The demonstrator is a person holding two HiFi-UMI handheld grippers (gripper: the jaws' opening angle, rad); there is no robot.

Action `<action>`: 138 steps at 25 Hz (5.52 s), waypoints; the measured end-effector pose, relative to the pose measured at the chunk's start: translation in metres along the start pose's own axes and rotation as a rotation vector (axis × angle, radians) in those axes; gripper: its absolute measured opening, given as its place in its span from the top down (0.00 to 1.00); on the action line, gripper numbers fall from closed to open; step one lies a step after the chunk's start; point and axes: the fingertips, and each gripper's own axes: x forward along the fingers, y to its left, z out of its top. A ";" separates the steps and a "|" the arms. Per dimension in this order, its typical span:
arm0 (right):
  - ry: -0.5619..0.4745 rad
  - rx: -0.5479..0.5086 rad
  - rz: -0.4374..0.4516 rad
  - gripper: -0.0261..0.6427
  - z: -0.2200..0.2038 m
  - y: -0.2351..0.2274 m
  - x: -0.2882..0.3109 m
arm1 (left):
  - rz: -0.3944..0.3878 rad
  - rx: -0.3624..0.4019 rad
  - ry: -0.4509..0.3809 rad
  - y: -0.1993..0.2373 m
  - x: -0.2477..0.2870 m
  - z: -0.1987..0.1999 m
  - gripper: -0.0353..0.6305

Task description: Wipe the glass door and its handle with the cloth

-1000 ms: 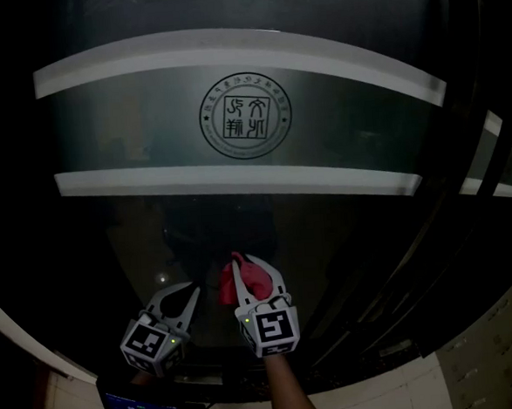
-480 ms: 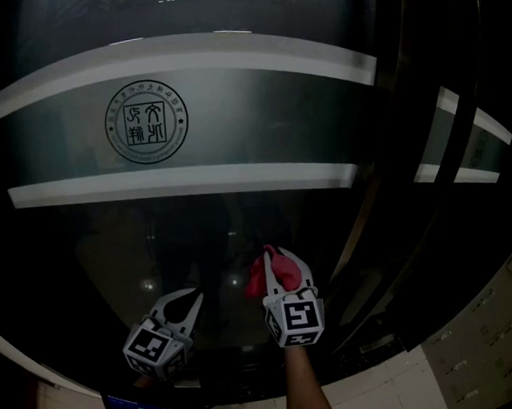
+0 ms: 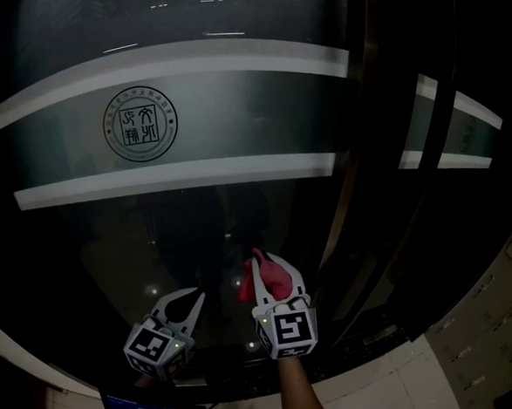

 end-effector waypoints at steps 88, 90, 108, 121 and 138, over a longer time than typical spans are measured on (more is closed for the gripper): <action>-0.079 -0.103 -0.079 0.89 0.066 -0.929 -0.186 | 0.003 -0.043 -0.005 -0.531 0.617 0.092 0.93; -0.084 -0.116 -0.079 0.89 0.063 -0.929 -0.185 | 0.017 -0.041 -0.008 -0.529 0.616 0.094 0.93; -0.150 0.071 0.407 0.89 0.042 -0.554 -0.131 | 0.328 -0.016 -0.063 -0.423 0.470 0.088 0.93; -0.102 0.064 0.433 0.89 0.018 -0.460 -0.081 | 0.319 -0.011 -0.056 -0.390 0.422 0.077 0.92; -0.032 -0.051 -0.032 0.89 -0.008 -0.787 -0.185 | 0.048 -0.079 -0.139 -0.518 0.590 0.087 0.93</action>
